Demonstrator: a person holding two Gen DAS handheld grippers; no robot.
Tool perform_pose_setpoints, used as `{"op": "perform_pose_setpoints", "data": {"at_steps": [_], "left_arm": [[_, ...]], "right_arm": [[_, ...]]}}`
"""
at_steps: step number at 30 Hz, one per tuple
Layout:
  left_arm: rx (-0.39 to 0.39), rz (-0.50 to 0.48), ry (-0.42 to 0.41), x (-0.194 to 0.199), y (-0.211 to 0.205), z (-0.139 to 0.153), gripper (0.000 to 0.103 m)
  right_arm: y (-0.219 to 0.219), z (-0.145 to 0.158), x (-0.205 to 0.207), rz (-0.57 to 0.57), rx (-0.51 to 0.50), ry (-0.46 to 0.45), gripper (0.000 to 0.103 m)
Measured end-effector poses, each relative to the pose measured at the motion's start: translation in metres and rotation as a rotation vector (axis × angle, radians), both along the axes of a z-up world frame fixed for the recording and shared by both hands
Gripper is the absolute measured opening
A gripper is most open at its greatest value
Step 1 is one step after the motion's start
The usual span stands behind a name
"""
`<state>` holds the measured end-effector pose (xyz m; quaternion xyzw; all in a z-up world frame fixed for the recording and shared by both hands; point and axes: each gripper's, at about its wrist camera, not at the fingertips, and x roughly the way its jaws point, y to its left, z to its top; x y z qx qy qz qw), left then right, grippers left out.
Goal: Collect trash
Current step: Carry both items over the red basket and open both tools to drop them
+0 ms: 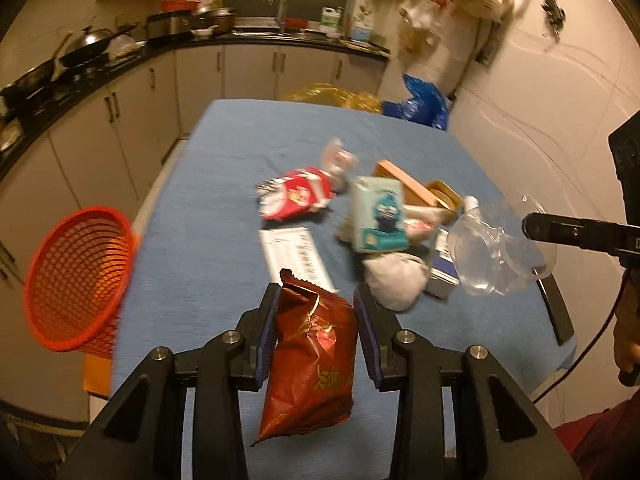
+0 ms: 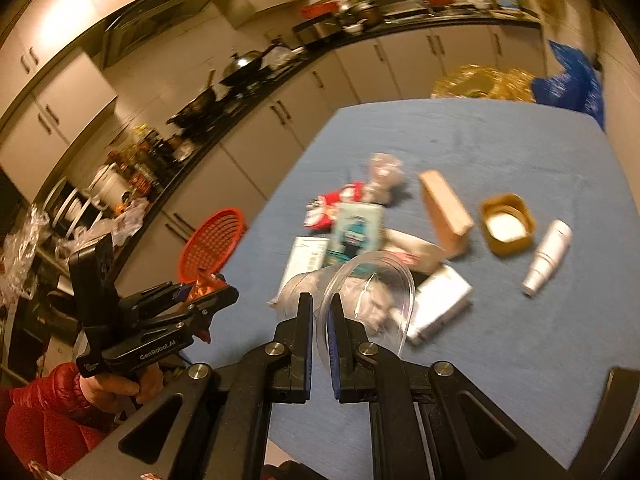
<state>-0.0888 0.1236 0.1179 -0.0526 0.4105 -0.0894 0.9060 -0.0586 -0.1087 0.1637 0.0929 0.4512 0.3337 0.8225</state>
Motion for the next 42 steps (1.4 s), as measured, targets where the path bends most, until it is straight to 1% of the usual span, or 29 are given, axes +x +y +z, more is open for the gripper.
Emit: {"op": "perform_pose_setpoints", "data": {"at_steps": [6,12,15,20,25,30,33,34,35,36,37,38,39,40,42], "left_arm": [[-0.012,0.088,-0.008,-0.004,0.047,0.007,0.035],[-0.017,0.180,-0.037,-0.002,0.109,0.017,0.035],[-0.014,0.217,-0.043,0.003,0.137,0.017,0.035],[-0.004,0.274,-0.022,0.012,0.186,0.004,0.035],[-0.016,0.321,0.013,0.023,0.230,-0.014,0.036],[0.001,0.316,0.049,0.038,0.248,-0.032,0.036],[0.025,0.299,0.050,0.041,0.249,-0.039,0.036],[0.027,0.297,0.052,0.043,0.250,-0.040,0.038],[0.027,0.301,0.055,0.043,0.252,-0.041,0.048],[0.025,0.309,0.054,0.043,0.254,-0.043,0.055],[0.019,0.324,0.045,0.042,0.257,-0.043,0.064],[0.012,0.332,0.039,0.040,0.260,-0.042,0.065],[0.004,0.337,0.038,0.039,0.261,-0.041,0.065],[0.000,0.341,0.041,0.038,0.263,-0.042,0.065],[-0.004,0.349,0.043,0.036,0.266,-0.041,0.065]], "right_arm": [[0.065,0.011,0.004,0.092,-0.001,-0.021,0.007],[0.127,0.019,0.011,0.171,-0.009,-0.041,0.007],[0.166,0.023,0.019,0.211,-0.020,-0.050,0.007],[0.225,0.019,0.035,0.261,-0.034,-0.046,0.007],[0.275,0.010,0.060,0.277,-0.047,-0.025,0.007],[0.317,0.003,0.083,0.287,-0.073,-0.021,0.007],[0.340,-0.003,0.093,0.296,-0.089,-0.014,0.007],[0.344,-0.004,0.095,0.299,-0.091,-0.012,0.008],[0.350,-0.006,0.097,0.304,-0.093,-0.008,0.008],[0.355,-0.008,0.099,0.304,-0.100,-0.007,0.008],[0.358,-0.009,0.100,0.303,-0.102,-0.009,0.009],[0.361,-0.010,0.102,0.304,-0.102,-0.008,0.012],[0.362,-0.010,0.102,0.304,-0.098,-0.006,0.021],[0.362,-0.009,0.103,0.301,-0.092,-0.007,0.026],[0.361,-0.008,0.104,0.293,-0.088,-0.008,0.026]]}}
